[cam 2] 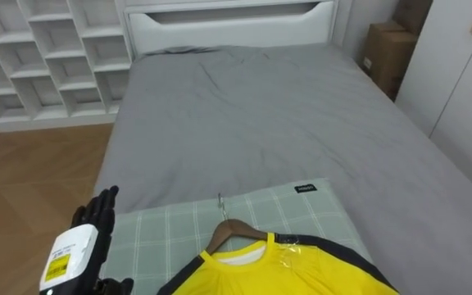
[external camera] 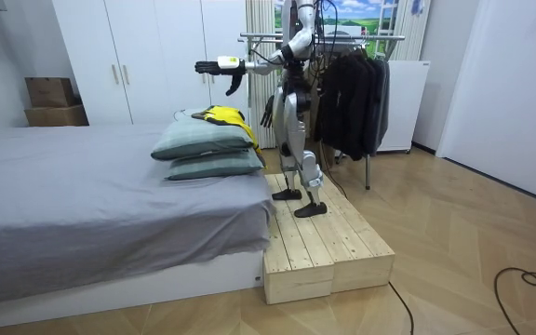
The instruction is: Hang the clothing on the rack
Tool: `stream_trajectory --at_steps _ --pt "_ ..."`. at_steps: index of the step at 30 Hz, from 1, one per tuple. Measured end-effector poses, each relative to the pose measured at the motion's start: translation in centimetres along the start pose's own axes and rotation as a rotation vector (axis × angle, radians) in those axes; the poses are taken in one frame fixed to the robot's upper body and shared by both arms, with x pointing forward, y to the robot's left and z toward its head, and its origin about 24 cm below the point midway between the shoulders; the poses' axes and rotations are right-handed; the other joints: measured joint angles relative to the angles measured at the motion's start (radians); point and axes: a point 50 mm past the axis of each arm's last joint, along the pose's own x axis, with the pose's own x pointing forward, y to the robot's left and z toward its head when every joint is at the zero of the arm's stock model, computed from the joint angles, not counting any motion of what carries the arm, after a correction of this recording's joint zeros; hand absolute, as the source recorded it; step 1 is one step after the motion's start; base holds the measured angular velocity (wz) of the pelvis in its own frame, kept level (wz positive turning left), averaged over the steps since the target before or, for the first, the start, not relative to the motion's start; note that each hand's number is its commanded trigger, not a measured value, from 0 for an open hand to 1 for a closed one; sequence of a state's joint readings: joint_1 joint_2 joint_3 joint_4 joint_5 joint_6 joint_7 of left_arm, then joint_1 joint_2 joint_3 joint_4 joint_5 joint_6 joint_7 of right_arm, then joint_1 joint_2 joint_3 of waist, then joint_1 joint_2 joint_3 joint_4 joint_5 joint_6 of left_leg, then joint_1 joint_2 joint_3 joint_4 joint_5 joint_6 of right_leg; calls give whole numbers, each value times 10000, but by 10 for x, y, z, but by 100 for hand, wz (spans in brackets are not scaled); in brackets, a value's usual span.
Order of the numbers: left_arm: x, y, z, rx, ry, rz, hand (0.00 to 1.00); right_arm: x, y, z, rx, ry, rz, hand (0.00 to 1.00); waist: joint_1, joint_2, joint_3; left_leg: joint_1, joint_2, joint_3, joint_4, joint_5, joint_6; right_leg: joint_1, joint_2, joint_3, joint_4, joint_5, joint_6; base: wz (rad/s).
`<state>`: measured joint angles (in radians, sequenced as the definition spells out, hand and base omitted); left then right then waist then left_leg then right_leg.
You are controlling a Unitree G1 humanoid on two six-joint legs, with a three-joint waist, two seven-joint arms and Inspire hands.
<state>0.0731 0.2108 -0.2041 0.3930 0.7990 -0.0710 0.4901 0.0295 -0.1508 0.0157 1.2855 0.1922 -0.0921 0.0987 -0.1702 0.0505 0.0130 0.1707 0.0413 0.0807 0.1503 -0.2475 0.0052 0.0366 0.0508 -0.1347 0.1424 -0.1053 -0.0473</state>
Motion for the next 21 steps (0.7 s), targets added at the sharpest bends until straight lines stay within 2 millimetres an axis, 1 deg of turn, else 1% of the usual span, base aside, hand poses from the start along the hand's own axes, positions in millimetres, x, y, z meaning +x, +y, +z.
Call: stream_trajectory --at_steps 2,3,5,7,11,12,14,18,21 --pt "-1 -2 -1 23 66 -168 0 0 0 1 -15 -19 -2 0 -129 -30 19 7 0 7 -1 0 0 -3 -4 -5 30 -1 0 0" --pt "0 -5 -3 51 136 -401 0 0 0 2 -11 -38 -8 0 -180 -67 44 12 0 18 0 0 0 -15 -6 -5 53 -3 1 0" --pt "2 -10 -4 161 240 -795 0 1 1 3 -14 -56 5 0 -196 -103 68 20 -4 23 0 0 0 -22 -7 32 55 -8 5 -3" --pt "4 -14 -4 261 344 -1208 0 1 2 5 -9 -82 52 0 -202 -187 118 18 -3 31 2 0 0 -35 -46 65 58 -9 4 -2" --pt "5 -22 -2 256 366 -1811 0 1 2 4 -8 -43 84 0 -199 -209 89 64 -4 63 2 0 0 -19 -44 97 88 -7 4 -1" --pt "4 -25 -2 241 418 -1939 0 1 2 4 -7 -36 98 0 -206 -205 69 77 -3 80 4 0 0 -14 -42 111 96 -4 1 -3" --pt "4 -26 -2 236 414 -2106 0 1 2 3 -5 -27 115 0 -216 -202 61 82 1 83 8 0 0 -13 -37 117 101 3 -8 0" --pt "4 -27 -2 236 428 -2328 0 1 1 3 -12 -15 112 0 -228 -155 15 140 13 142 9 0 0 13 -10 201 120 14 -22 -5" --pt "2 -29 -5 290 543 -2472 0 1 1 3 0 -20 155 0 -344 -125 -9 168 15 140 5 0 0 49 -3 200 111 22 -23 0"
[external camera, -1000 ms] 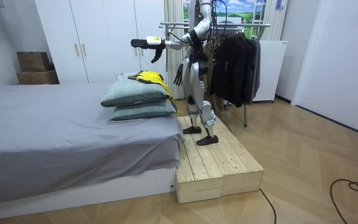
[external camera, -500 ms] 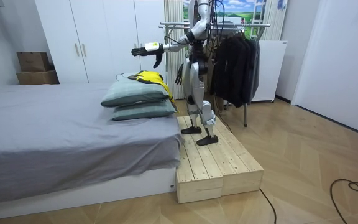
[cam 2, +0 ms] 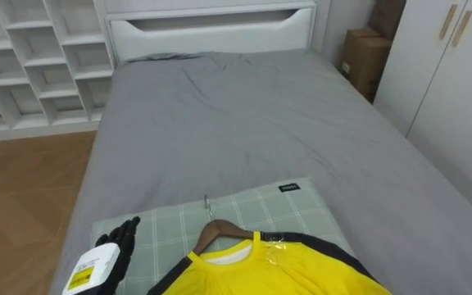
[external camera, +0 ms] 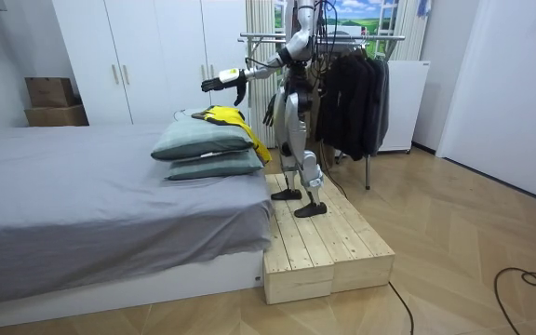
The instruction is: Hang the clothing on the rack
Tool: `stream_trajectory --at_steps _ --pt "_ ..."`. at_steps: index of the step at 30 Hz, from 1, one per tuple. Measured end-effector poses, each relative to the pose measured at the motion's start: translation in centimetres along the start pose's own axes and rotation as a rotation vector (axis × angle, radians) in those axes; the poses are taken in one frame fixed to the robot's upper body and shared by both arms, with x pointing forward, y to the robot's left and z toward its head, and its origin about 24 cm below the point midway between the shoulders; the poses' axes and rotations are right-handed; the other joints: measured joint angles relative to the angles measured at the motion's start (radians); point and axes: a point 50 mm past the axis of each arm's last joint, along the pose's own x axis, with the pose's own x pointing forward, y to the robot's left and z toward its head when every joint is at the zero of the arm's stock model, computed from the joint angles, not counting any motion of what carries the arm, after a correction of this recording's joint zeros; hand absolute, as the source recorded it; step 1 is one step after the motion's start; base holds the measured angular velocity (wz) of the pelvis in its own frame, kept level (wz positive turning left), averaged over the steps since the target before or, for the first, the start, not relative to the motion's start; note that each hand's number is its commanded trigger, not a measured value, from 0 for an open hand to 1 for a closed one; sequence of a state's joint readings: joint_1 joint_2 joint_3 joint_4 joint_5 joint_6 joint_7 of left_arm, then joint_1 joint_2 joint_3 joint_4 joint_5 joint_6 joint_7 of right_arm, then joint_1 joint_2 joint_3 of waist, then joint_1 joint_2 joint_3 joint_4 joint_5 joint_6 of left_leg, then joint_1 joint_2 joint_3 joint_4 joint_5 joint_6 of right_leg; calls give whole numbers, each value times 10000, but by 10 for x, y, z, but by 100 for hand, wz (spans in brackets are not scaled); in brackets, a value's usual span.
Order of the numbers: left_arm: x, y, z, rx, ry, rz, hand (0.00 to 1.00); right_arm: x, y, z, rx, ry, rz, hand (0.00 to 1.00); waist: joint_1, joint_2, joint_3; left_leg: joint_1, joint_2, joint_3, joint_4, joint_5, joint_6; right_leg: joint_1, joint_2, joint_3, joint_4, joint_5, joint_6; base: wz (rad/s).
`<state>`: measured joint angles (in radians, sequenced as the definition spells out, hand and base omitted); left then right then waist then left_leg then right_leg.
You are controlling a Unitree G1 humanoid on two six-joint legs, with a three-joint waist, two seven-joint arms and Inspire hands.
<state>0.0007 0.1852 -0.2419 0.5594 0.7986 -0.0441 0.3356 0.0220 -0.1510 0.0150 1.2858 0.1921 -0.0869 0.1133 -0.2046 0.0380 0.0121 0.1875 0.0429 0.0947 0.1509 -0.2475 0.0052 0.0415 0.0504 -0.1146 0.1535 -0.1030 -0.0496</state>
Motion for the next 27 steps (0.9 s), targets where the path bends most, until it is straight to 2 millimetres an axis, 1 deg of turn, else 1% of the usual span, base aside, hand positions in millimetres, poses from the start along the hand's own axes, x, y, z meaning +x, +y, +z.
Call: stream_trajectory --at_steps 2,6,12,15,16,18,20,23,25,27 --pt "-1 -5 -6 84 256 -282 0 0 0 0 23 -11 -13 0 -100 33 -22 20 1 6 -2 0 0 15 13 12 -10 2 1 0" --pt "-4 -11 -13 175 588 -588 0 -1 -5 -5 385 70 -198 0 -136 40 -21 -46 0 -5 -1 0 0 -38 4 -7 -21 5 0 0" --pt "-3 -11 -16 278 828 -635 0 -7 -20 -23 262 785 -832 0 -157 41 -23 -50 -4 -9 -2 0 0 -48 0 -21 -8 6 0 0" --pt "-3 -12 -17 297 945 -663 0 -11 -27 -34 -415 1483 -1161 0 -188 42 -18 -119 -7 -7 0 0 0 -126 -4 -25 -7 4 3 0" --pt "-3 -11 -18 326 955 -641 0 -11 -28 -37 -750 1703 -1218 0 -199 43 -29 -241 -11 -4 13 0 1 -258 -16 -18 24 4 2 0" --pt "1 -7 -16 380 882 -527 0 -12 -28 -39 -1360 1934 -1189 0 -223 23 -23 -471 -32 -3 35 27 42 -554 -51 -39 183 3 -1 0" --pt "8 -4 -13 468 778 -392 0 -12 -29 -39 -1634 2089 -1160 0 -223 16 -16 -676 -60 2 37 60 86 -821 -104 -103 317 -3 -11 0" --pt "21 3 -11 470 883 -301 0 -10 -28 -33 -1761 2099 -1156 0 -268 13 -8 -974 -76 0 111 89 98 -1071 -140 -135 347 25 -32 0" --pt "33 11 -9 400 948 -149 0 -6 -25 -20 -1969 1770 -1175 0 -284 27 -6 -1297 -78 16 191 100 103 -1377 -148 -126 346 120 -71 -6" --pt "39 18 -5 422 825 50 0 -3 -24 -9 -2078 1440 -1240 0 -282 31 -3 -1524 -80 62 189 151 102 -1619 -157 -117 339 184 -96 -8"
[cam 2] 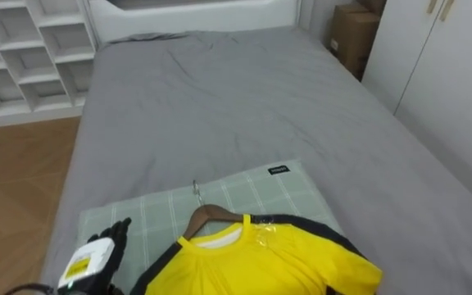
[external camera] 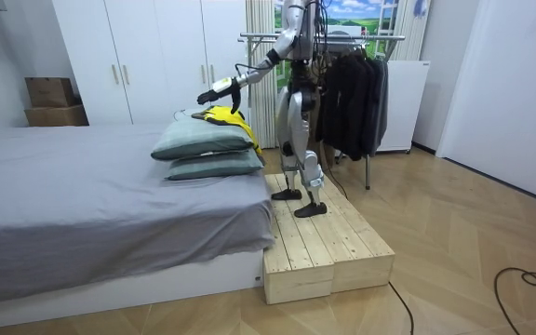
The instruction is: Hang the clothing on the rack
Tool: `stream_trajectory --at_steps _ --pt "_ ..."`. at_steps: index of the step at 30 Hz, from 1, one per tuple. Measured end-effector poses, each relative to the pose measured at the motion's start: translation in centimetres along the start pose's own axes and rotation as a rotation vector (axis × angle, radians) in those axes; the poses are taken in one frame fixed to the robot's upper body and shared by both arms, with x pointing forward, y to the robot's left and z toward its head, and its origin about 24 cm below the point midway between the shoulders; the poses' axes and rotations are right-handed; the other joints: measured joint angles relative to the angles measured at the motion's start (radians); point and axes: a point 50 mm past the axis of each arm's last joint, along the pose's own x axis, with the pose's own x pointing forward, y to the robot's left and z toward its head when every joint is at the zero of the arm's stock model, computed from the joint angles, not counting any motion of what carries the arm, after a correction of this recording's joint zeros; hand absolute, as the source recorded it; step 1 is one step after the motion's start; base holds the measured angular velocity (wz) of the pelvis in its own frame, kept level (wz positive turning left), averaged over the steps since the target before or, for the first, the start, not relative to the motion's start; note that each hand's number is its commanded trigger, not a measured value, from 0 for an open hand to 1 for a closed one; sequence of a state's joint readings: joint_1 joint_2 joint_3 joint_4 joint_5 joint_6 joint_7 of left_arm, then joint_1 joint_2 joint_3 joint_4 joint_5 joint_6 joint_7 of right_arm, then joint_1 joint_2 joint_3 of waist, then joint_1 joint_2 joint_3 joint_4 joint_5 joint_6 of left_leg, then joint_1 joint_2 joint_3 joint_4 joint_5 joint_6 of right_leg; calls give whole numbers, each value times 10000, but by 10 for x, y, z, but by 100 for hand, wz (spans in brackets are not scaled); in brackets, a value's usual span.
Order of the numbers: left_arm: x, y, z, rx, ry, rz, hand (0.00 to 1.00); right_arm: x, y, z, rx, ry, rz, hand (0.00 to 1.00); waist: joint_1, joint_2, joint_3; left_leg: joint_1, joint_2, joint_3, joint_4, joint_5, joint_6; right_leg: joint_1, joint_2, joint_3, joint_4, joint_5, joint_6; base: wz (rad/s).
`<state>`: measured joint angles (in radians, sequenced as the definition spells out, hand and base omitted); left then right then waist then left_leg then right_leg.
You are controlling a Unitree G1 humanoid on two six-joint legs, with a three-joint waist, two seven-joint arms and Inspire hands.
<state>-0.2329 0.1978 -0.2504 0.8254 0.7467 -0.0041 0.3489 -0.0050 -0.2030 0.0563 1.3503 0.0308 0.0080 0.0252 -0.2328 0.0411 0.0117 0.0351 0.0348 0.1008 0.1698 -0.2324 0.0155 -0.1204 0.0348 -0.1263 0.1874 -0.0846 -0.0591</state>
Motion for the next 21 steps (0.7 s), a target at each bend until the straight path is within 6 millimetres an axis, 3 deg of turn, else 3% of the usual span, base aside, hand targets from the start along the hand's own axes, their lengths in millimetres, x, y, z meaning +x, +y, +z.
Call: stream_trajectory --at_steps 6,9,14,21 --pt "14 14 3 -689 136 355 0 1 -7 28 357 -896 -145 0 -72 240 122 -380 32 25 3 37 -38 -375 4 -55 -17 41 -40 -1" --pt "22 24 6 -660 95 564 0 1 -8 39 439 -1178 -170 0 -80 347 134 -809 47 20 68 59 -48 -814 -18 -120 115 119 -107 0" --pt "30 37 10 -723 13 942 0 0 -9 49 566 -1506 -207 0 -85 318 179 -1083 58 34 93 89 -93 -1181 -21 -124 338 137 -138 0" --pt "45 62 9 -556 167 1351 0 -1 -8 72 585 -1961 -147 0 -105 102 347 -1785 -57 8 349 172 -43 -1729 -165 -171 368 137 -138 3"
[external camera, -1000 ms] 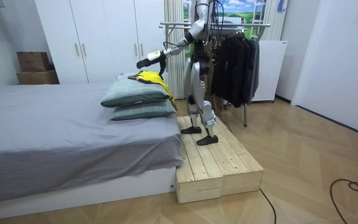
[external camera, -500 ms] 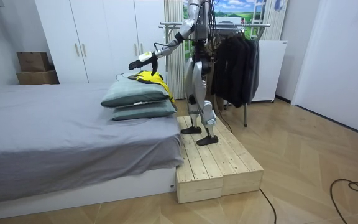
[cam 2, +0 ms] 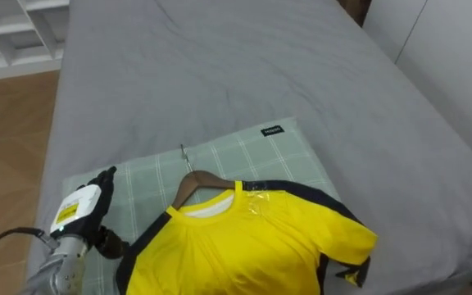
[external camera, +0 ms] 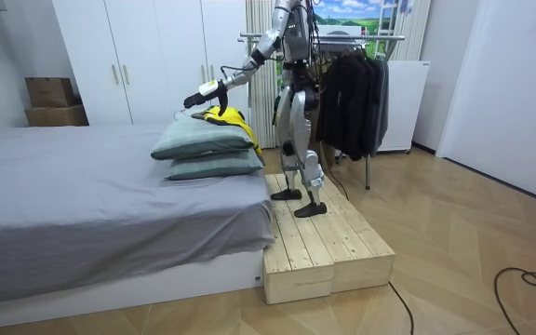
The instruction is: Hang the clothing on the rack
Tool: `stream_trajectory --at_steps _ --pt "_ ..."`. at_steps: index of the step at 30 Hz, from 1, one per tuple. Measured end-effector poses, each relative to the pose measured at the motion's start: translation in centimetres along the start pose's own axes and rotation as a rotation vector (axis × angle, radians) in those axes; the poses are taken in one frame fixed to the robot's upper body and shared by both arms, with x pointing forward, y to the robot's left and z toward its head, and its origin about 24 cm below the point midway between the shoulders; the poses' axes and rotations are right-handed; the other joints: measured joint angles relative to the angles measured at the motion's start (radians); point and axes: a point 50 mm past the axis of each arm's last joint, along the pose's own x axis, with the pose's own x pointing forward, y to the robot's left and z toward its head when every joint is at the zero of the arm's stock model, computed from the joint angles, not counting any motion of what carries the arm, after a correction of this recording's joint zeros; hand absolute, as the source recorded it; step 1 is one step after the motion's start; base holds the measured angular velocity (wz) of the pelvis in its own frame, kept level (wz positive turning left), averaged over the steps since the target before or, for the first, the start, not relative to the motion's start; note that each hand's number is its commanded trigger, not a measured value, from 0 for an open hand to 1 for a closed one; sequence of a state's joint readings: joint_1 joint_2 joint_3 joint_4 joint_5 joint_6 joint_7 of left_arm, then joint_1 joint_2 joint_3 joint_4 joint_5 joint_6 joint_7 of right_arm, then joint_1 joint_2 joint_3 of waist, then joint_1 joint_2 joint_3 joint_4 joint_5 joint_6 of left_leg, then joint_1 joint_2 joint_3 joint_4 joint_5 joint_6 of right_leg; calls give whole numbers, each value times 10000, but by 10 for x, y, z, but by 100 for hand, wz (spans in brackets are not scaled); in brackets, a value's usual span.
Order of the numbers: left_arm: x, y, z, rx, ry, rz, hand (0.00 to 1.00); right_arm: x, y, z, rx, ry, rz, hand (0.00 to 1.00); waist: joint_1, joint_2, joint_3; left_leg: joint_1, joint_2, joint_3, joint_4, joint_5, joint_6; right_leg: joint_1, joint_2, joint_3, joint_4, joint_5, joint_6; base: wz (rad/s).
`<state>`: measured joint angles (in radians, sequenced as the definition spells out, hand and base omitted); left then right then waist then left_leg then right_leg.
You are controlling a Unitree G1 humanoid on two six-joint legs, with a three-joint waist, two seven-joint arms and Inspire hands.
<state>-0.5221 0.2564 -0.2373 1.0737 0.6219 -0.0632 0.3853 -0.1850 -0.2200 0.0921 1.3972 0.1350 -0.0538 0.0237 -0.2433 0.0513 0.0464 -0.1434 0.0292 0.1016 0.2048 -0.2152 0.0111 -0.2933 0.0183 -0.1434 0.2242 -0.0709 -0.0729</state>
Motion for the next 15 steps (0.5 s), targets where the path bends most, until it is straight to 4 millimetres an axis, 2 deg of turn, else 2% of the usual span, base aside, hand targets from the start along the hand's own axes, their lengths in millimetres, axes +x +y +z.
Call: stream_trajectory --at_steps 7,15 --pt "0 -3 -6 77 355 -248 0 2 12 27 214 -614 -26 0 -13 -28 69 -556 -93 -64 32 132 69 -679 -179 -59 361 14 7 4" --pt "0 -5 -5 -142 422 -347 0 3 15 32 141 -725 0 0 -1 -10 123 -543 -111 -32 6 133 69 -758 -203 -29 475 0 16 0"
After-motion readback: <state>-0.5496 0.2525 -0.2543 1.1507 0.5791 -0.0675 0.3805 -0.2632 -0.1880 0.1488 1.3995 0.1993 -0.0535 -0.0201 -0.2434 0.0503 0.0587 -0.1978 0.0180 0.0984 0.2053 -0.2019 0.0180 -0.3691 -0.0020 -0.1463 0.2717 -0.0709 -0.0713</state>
